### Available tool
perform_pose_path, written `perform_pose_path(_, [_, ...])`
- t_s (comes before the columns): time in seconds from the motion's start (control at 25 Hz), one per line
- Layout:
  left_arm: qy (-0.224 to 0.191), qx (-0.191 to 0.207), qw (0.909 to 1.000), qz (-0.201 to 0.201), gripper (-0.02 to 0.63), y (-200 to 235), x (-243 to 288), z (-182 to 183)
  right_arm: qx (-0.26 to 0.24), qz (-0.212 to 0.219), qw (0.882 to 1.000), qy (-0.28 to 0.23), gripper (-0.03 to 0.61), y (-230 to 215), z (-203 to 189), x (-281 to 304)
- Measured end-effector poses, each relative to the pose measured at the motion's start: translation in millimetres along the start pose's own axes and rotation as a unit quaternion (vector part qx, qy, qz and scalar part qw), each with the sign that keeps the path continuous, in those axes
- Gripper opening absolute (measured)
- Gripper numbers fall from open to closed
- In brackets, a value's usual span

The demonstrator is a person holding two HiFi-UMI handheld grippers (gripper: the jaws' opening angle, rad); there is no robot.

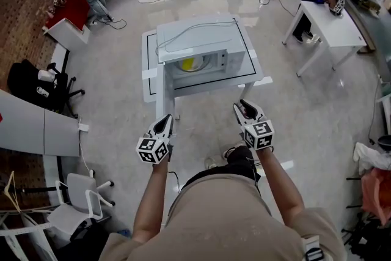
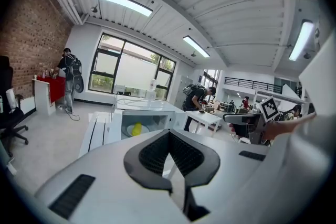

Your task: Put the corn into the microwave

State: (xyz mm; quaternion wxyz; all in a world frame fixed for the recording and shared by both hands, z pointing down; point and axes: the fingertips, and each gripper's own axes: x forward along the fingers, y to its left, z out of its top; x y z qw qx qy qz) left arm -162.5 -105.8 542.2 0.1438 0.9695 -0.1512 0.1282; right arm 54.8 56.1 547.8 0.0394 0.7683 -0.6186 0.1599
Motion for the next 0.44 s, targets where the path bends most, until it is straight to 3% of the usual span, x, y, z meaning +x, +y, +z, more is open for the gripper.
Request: perform_pose_path(0.44, [0.005, -0.009, 0.9999, -0.001, 0.005, -10.8, -14.5, -13.8, -0.002, 0.019, 1.0, 0.01, 0.107, 13.8, 0.3, -10.8])
